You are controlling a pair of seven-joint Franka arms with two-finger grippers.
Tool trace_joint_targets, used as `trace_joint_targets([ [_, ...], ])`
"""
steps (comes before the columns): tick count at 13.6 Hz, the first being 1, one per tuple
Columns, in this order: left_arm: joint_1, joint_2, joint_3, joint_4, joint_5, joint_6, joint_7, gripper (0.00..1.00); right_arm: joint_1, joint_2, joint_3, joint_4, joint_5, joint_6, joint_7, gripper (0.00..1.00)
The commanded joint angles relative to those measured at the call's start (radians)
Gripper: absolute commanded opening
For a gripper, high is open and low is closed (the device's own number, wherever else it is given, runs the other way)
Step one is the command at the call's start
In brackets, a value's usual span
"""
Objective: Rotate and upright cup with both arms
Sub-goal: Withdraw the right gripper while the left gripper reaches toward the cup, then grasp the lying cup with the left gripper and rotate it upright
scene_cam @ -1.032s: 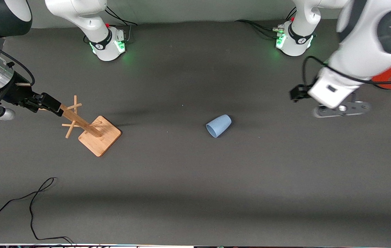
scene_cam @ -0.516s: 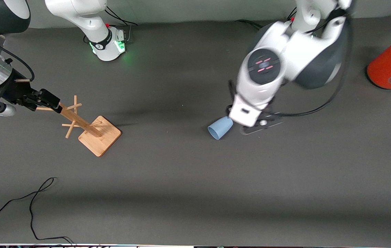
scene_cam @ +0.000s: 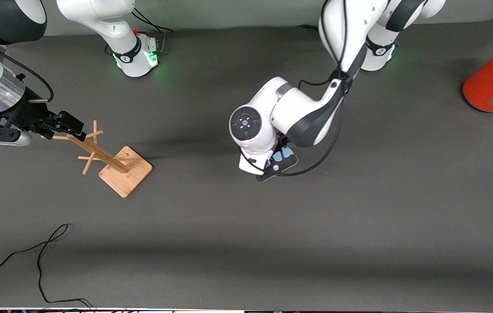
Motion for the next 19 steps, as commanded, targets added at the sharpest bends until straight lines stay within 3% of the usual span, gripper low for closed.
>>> trace_joint_targets([
  [1,-0.029,0.077,0.019,0.049,0.027,-0.001,-0.056,1.00,0.009,-0.024,-0.007,-0.016,-0.009,-0.007,-0.017,1.00],
  [7,-0.031,0.186,0.017,0.032,0.119,0.001,-0.054,1.00,0.009,-0.024,-0.007,-0.018,-0.011,-0.004,-0.017,1.00],
  [14,-0.059,0.187,0.016,-0.016,0.181,-0.019,-0.054,1.00,0.009,-0.016,-0.007,-0.022,-0.014,-0.002,-0.017,1.00],
  [19,-0.065,0.179,0.013,-0.010,0.164,-0.122,-0.056,0.98,0.009,-0.022,-0.007,-0.033,-0.015,-0.007,-0.017,1.00],
])
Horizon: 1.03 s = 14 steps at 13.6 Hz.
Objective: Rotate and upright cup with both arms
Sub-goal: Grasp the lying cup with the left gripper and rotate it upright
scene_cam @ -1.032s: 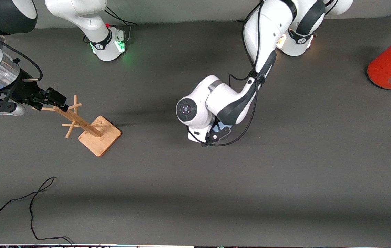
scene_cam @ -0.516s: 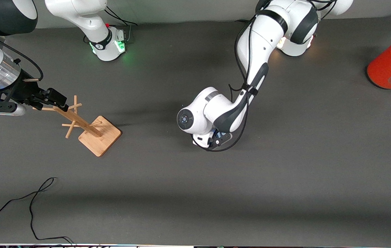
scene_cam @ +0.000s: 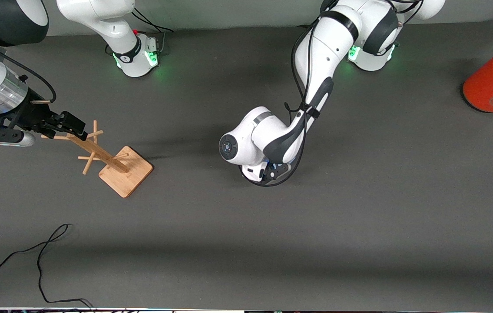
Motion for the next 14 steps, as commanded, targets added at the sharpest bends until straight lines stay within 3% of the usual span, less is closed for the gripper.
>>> trace_joint_targets([
  [1,-0.018,-0.014,0.006,0.002,0.000,-0.058,-0.018,0.98,0.009,-0.023,-0.007,-0.022,-0.011,-0.004,-0.017,1.00],
  [3,-0.017,-0.019,-0.003,0.005,-0.002,-0.084,-0.024,0.88,0.020,-0.029,-0.007,-0.020,-0.011,-0.025,-0.017,1.00],
  [5,-0.015,-0.024,-0.015,0.007,-0.002,-0.090,-0.059,0.58,0.029,-0.033,-0.007,-0.016,-0.011,-0.027,-0.016,1.00],
  [8,-0.015,-0.025,-0.015,0.007,-0.002,-0.093,-0.062,0.05,0.038,-0.048,-0.011,-0.016,-0.013,-0.029,-0.013,1.00],
  [9,-0.015,-0.025,-0.015,0.007,-0.002,-0.103,-0.062,0.00,0.037,-0.056,-0.016,-0.019,-0.013,-0.029,-0.014,1.00],
  [14,-0.003,-0.079,-0.044,0.021,-0.005,-0.156,-0.047,0.00,0.037,-0.068,-0.016,-0.020,-0.013,-0.045,-0.013,1.00],
])
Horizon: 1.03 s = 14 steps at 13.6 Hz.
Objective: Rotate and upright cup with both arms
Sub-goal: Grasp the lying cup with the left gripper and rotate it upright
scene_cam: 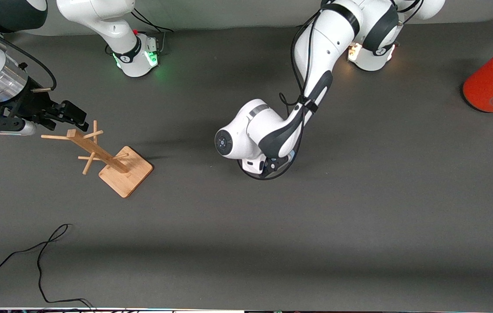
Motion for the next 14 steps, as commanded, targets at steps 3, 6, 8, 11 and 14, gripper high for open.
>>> trace_joint_targets([
  [3,0.069,-0.162,-0.008,0.006,-0.113,0.001,0.079,0.00,0.009,-0.025,-0.008,-0.017,-0.010,-0.003,-0.012,1.00],
  [6,0.132,-0.347,-0.006,-0.171,-0.179,0.171,0.177,0.00,0.009,-0.027,-0.008,-0.017,-0.010,-0.006,-0.012,1.00],
  [8,0.154,-0.563,-0.006,-0.526,-0.188,0.451,0.222,0.00,0.009,-0.028,-0.008,-0.015,-0.012,-0.006,-0.012,1.00],
  [11,0.175,-0.720,-0.006,-0.899,-0.193,0.839,0.277,0.00,0.009,-0.027,-0.008,-0.014,-0.012,-0.005,-0.012,1.00],
  [14,0.177,-0.673,-0.006,-1.020,-0.225,1.021,0.380,0.00,0.009,-0.028,-0.008,-0.014,-0.012,-0.005,-0.012,1.00],
])
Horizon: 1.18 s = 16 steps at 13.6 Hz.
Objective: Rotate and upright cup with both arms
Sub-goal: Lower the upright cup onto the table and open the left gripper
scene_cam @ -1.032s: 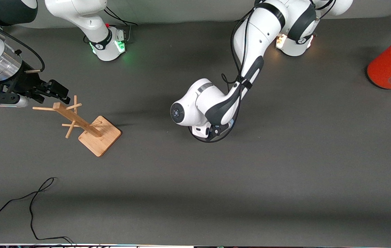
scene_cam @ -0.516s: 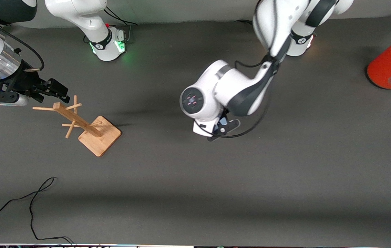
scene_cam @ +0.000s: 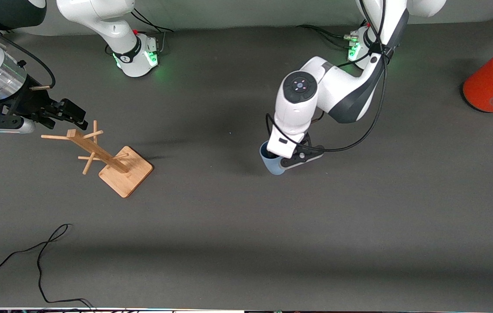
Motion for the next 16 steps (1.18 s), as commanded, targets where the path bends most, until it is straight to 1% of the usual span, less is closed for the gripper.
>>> trace_joint_targets([
  [1,0.011,-0.022,-0.004,-0.197,-0.096,0.129,0.145,0.00,0.009,-0.021,-0.008,-0.011,-0.010,-0.004,-0.012,1.00],
  [3,0.026,0.012,-0.004,-0.194,-0.234,0.102,0.277,0.00,0.009,-0.021,-0.008,-0.011,-0.012,-0.003,-0.012,1.00],
  [4,0.028,0.018,-0.004,-0.191,-0.261,0.092,0.302,0.00,0.009,-0.021,-0.006,-0.011,-0.012,-0.001,-0.012,1.00],
  [6,0.026,0.029,-0.004,-0.178,-0.267,0.089,0.304,0.00,0.010,-0.021,-0.006,-0.013,-0.012,-0.001,-0.012,1.00],
  [11,0.023,0.126,-0.005,-0.117,-0.278,0.092,0.304,0.00,0.012,-0.023,-0.005,-0.014,-0.012,-0.003,-0.012,1.00],
  [14,0.026,0.134,-0.004,-0.092,-0.301,0.066,0.318,0.00,0.012,-0.021,-0.005,-0.016,-0.012,-0.003,-0.012,1.00],
  [15,0.034,0.135,-0.004,-0.086,-0.301,0.056,0.336,0.61,0.012,-0.021,-0.005,-0.016,-0.012,-0.003,-0.012,1.00],
  [16,0.036,0.140,-0.004,-0.082,-0.301,0.054,0.348,1.00,0.012,-0.021,-0.005,-0.016,-0.012,-0.003,-0.012,1.00],
])
